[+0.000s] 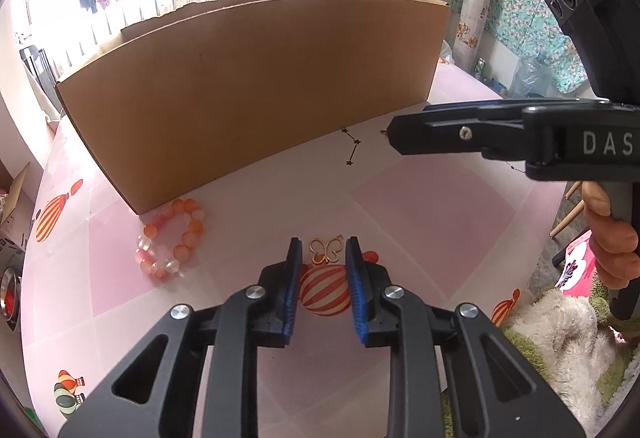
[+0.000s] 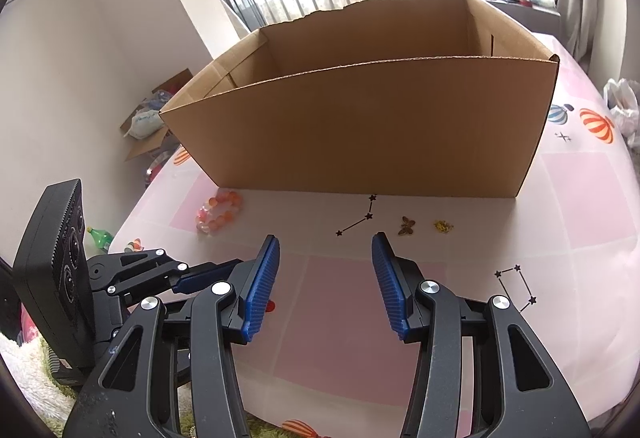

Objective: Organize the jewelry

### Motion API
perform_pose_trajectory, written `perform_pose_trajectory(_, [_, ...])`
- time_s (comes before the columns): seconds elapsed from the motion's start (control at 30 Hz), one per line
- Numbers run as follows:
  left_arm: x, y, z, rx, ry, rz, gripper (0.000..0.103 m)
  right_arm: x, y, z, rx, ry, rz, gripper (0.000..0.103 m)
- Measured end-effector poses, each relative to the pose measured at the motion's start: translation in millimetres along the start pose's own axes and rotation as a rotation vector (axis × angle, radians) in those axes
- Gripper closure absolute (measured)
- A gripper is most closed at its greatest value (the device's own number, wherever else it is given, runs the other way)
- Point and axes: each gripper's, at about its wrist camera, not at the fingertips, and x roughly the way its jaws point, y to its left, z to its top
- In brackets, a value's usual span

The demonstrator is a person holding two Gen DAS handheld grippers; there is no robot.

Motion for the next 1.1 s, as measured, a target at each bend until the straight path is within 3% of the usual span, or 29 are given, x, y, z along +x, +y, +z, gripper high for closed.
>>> perform_pose_trajectory(0.23, [4.0, -6.4, 6.9, 0.022, 0.014, 0.014, 0.083, -0.9, -1.8, -0.1, 0.004, -0.003, 0.001, 0.056])
perform_pose_trajectory(0.57, [7.8, -12.0, 7.5, 0.036, 0.022, 0.016, 0.103, -1.4, -2.2, 0.2, 0.002, -0.007, 0.004, 0.057])
perform_pose_trajectory(1.0, [-0.8, -3.1, 1.3, 0.012, -0.01, -0.004, 0.103, -0.8, -1.0, -0.8, -0.014, 0.006, 0.006, 0.057])
perform_pose_trajectory(1.1, [-4.7, -0.9, -0.6, 0.005, -0.02, -0.017, 0.103, 1.6, 2.4, -3.5, -0.03, 0.023, 0.018, 0.061])
